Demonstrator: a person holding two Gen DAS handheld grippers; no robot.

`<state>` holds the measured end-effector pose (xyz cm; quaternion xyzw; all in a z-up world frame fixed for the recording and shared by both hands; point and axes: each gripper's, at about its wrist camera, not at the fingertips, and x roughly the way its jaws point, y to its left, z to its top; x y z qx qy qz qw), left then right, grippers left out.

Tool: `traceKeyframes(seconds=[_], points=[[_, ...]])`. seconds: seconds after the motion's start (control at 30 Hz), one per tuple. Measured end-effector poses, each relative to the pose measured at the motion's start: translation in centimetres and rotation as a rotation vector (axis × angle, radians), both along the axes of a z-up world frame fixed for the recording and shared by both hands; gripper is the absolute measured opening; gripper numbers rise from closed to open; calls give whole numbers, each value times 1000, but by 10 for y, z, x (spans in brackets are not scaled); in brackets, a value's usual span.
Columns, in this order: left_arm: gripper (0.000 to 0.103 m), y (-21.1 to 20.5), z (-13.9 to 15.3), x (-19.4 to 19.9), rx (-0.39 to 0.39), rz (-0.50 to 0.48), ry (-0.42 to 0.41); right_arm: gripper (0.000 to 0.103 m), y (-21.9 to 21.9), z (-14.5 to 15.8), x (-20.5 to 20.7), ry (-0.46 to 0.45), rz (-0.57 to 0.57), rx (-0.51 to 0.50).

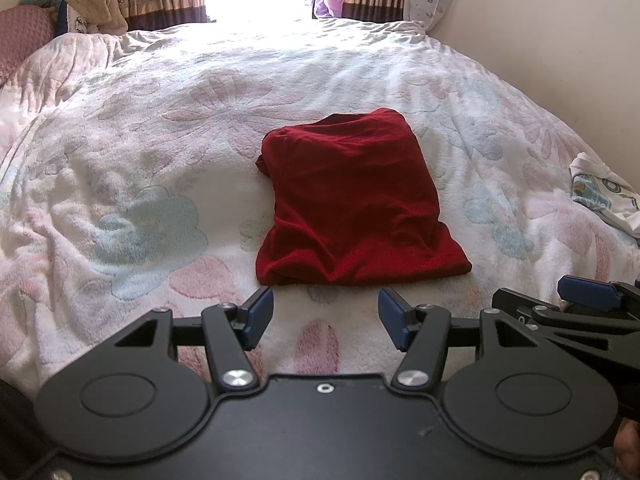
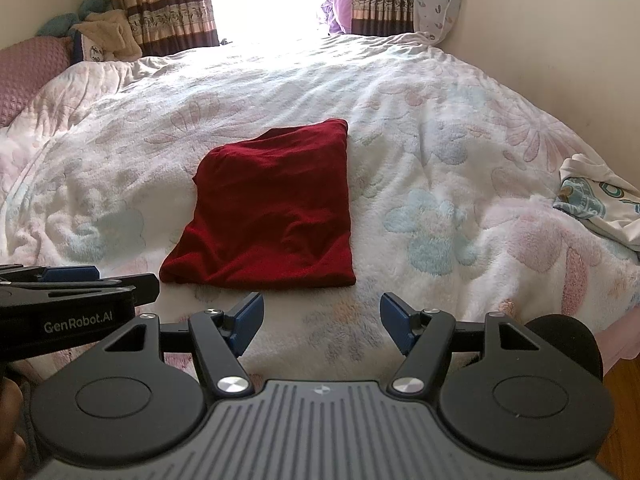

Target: Fold small clothes

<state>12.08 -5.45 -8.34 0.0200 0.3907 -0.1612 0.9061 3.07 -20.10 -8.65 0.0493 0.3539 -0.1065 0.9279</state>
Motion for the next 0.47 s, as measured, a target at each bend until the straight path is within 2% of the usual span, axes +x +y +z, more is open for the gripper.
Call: traceKeyframes(seconds=[0.33, 0.47], points=[[60, 0, 0, -2, 6, -5, -8, 79, -1, -1, 0, 2, 2, -2], [60, 1, 2, -6, 0, -12, -39, 79, -1, -1, 0, 2, 3, -3]])
